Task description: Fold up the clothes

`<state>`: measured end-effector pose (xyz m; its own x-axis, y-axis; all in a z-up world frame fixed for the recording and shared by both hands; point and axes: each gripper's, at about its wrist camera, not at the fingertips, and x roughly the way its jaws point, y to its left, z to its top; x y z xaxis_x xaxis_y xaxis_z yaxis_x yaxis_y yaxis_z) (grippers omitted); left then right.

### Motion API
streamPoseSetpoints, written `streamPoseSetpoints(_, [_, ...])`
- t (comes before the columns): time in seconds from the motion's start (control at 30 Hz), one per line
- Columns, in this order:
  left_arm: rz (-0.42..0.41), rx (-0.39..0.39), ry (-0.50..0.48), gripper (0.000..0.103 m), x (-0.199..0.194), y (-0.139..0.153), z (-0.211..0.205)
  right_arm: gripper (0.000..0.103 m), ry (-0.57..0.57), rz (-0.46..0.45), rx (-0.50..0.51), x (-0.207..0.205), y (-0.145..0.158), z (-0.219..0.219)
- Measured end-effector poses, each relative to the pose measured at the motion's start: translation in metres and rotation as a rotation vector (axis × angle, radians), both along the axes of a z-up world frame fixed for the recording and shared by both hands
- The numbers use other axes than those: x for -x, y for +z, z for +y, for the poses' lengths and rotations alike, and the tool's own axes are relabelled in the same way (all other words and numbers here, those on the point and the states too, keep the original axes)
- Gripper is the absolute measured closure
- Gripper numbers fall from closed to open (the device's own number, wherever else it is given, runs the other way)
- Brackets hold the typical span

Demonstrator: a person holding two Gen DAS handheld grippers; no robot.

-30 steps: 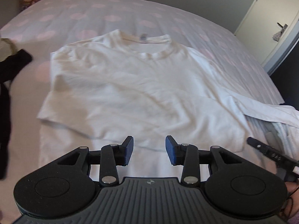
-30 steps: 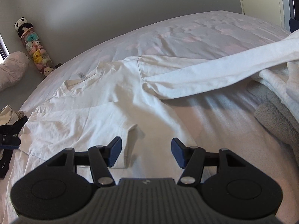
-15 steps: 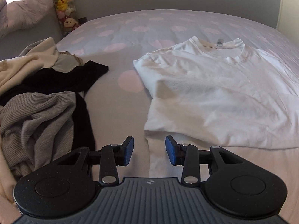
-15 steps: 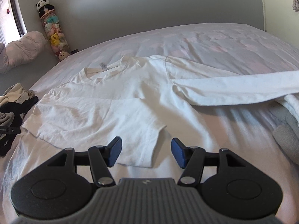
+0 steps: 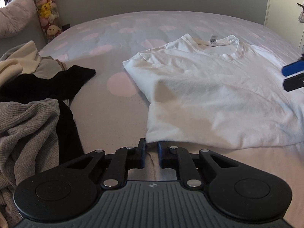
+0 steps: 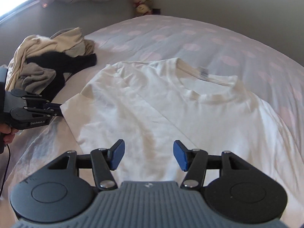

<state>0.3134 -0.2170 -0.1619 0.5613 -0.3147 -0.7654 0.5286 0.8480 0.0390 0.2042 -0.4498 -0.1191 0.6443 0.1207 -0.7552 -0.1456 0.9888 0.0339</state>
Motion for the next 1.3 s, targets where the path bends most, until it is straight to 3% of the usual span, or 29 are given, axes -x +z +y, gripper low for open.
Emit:
streamPoseSetpoints(0.13, [0.069,0.045,0.025,0.098,-0.011,0.003,0.009,0.055,0.162,0.078,0.088,-0.071,0.005,0.034])
streamPoseSetpoints(0.3, [0.082,0.079,0.036,0.099,-0.017,-0.002,0.013,0.062,0.289,0.118,0.162,-0.145,0.012,0.07])
streamPoseSetpoints(0.6, [0.103,0.127,0.04,0.099,-0.022,-0.005,0.02,0.067,0.393,0.157,0.202,-0.232,-0.01,0.116])
streamPoseSetpoints(0.8, [0.112,0.138,0.048,0.1,-0.024,-0.006,0.021,0.071,0.358,0.186,0.141,-0.256,-0.031,0.12])
streamPoseSetpoints(0.87, [0.121,0.151,0.054,0.1,-0.024,-0.005,0.022,0.09,0.363,0.2,0.114,-0.257,-0.037,0.12])
streamPoseSetpoints(0.93, [0.119,0.153,0.057,0.1,-0.023,-0.002,0.022,0.1,0.38,0.192,0.127,-0.253,-0.038,0.124])
streamPoseSetpoints(1.0, [0.115,0.151,0.06,0.101,-0.021,0.001,0.023,0.101,0.395,0.15,0.179,-0.248,-0.034,0.127])
streamPoseSetpoints(1.13, [0.149,0.156,0.084,0.101,-0.023,0.005,0.028,0.101,0.307,0.064,0.249,-0.249,-0.024,0.121])
streamPoseSetpoints(1.3, [0.168,0.156,0.076,0.101,-0.024,0.003,0.03,0.101,0.274,0.073,0.194,-0.244,-0.019,0.112])
